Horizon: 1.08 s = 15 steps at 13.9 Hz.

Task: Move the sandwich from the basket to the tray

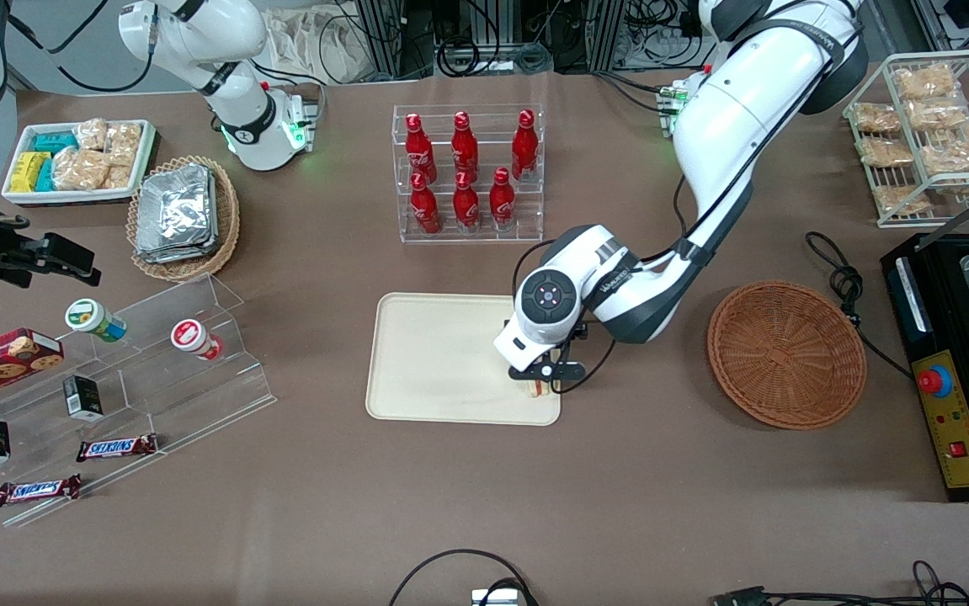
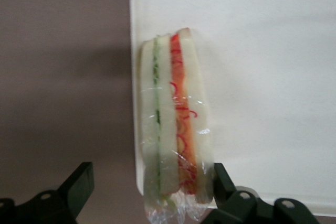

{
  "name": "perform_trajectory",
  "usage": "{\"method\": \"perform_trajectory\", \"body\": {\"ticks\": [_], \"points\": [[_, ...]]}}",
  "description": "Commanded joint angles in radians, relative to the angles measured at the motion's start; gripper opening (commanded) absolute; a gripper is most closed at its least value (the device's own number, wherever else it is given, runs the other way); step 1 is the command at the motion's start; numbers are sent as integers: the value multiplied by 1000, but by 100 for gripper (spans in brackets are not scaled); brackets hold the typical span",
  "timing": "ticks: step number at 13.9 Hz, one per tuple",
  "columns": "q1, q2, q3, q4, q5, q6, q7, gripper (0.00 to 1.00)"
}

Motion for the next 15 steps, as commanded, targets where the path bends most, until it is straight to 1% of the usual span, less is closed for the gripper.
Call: {"method": "perform_trajectory", "body": {"ticks": [1,3,5,7,8,9,11,13,15], "points": [[67,-142,-12,-76,-4,-36,-13,100],[139,-273,-32,-182,-64,-19,-7,100],[226,-427,-67,-315,-104,-16,8,100],[308,-534,-102,-393,-165,-14,11,100],[332,-569,-106,-413,-170,-16,27,100],[348,-606,-107,-425,-184,-25,101,100],[409,-680,-106,-443,-275,-62,258,100],[463,-726,-103,-440,-291,-117,376,100],[510,-758,-101,-431,-311,-131,473,100]]}}
